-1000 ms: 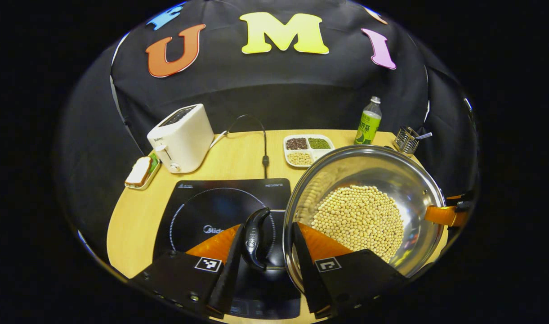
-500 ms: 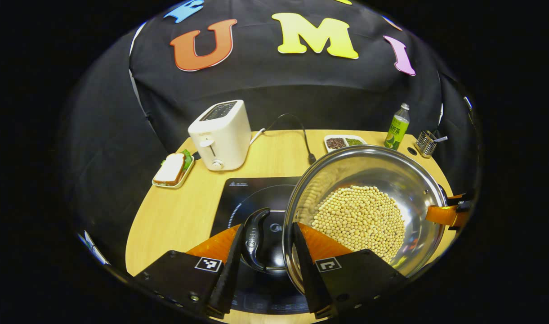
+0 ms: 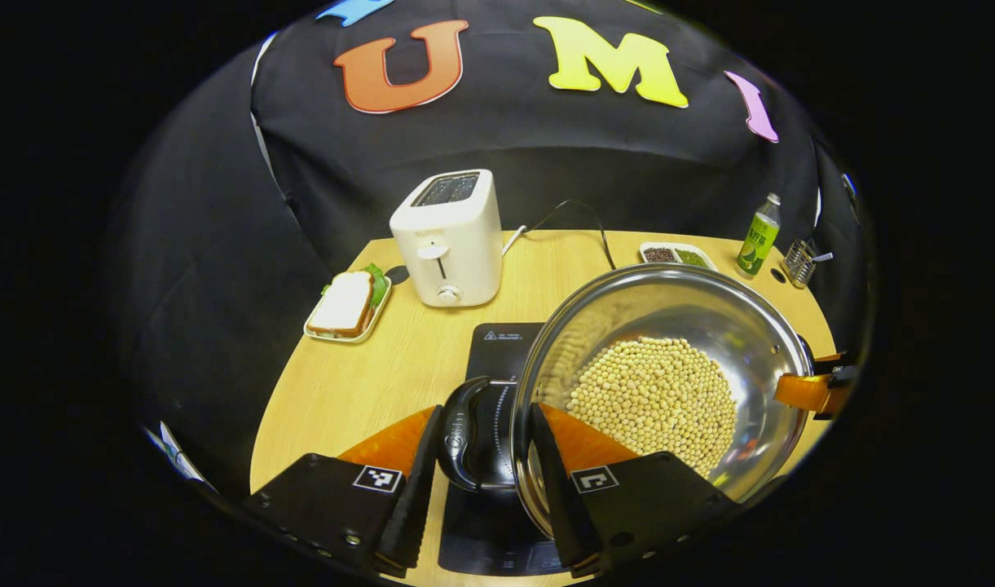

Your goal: First push the handle of the pot to place it horizontally, then grasp the pot with both hands and set it on the induction cooktop.

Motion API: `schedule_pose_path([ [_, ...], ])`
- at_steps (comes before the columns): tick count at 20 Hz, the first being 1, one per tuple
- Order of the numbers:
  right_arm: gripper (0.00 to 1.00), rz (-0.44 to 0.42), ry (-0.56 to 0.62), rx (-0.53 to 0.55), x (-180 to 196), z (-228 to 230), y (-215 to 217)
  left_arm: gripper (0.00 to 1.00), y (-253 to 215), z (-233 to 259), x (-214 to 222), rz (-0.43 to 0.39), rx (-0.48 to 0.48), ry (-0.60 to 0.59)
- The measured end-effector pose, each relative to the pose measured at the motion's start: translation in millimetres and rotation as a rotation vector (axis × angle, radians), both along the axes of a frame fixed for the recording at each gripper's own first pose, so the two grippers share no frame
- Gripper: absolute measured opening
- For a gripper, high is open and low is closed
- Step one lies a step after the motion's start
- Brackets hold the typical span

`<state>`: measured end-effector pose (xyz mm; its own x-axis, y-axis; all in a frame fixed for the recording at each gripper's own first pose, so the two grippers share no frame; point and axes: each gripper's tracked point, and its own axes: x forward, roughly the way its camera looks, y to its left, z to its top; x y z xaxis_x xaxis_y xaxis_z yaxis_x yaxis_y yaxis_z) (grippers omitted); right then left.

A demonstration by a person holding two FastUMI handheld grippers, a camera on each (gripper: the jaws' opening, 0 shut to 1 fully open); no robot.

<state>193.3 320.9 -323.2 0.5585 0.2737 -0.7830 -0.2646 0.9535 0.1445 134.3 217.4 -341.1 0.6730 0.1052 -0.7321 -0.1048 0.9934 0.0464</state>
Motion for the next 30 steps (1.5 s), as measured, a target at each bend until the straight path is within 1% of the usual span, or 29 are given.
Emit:
schedule_pose_path([
  [5,0.55,0.001,0.021,-0.02,3.2,-7.7,22.9,0.6,18.8,-10.7,1.5,0.017,0.004,0.02],
  [10,0.55,0.0,0.021,-0.026,3.8,-7.5,31.0,0.6,24.3,-13.8,5.6,0.017,0.014,0.014],
  [16,0.56,-0.008,-0.007,0.009,5.5,-8.0,30.1,0.6,25.1,-17.5,7.0,0.013,0.028,-0.024],
  [18,0.58,-0.026,-0.014,0.039,5.5,-7.9,30.6,0.61,25.0,-18.2,7.0,0.012,0.033,-0.036],
  [19,0.6,-0.028,-0.021,0.043,5.3,-8.1,30.7,0.63,25.6,-18.3,7.4,0.008,0.04,-0.045],
  [23,0.6,-0.036,-0.033,0.045,6.1,-7.9,30.9,0.64,26.6,-18.3,7.7,0.008,0.053,-0.049],
  [24,0.6,-0.035,-0.041,0.05,6.4,-7.4,30.8,0.74,26.4,-19.0,8.2,0.008,0.05,-0.052],
  [25,0.62,-0.032,-0.047,0.054,7.0,-7.4,31.1,0.64,26.1,-18.6,7.8,0.007,0.049,-0.054],
  [28,0.66,0.009,-0.065,0.06,8.1,-4.7,30.1,0.65,26.1,-17.4,9.0,-0.012,0.045,-0.074],
  [29,0.75,0.017,-0.084,0.063,9.0,-0.9,28.9,0.64,26.2,-16.5,8.4,-0.019,0.042,-0.077],
  [30,0.75,0.017,-0.121,0.058,11.8,4.3,26.0,0.77,28.8,-12.7,9.0,-0.014,0.045,-0.097],
])
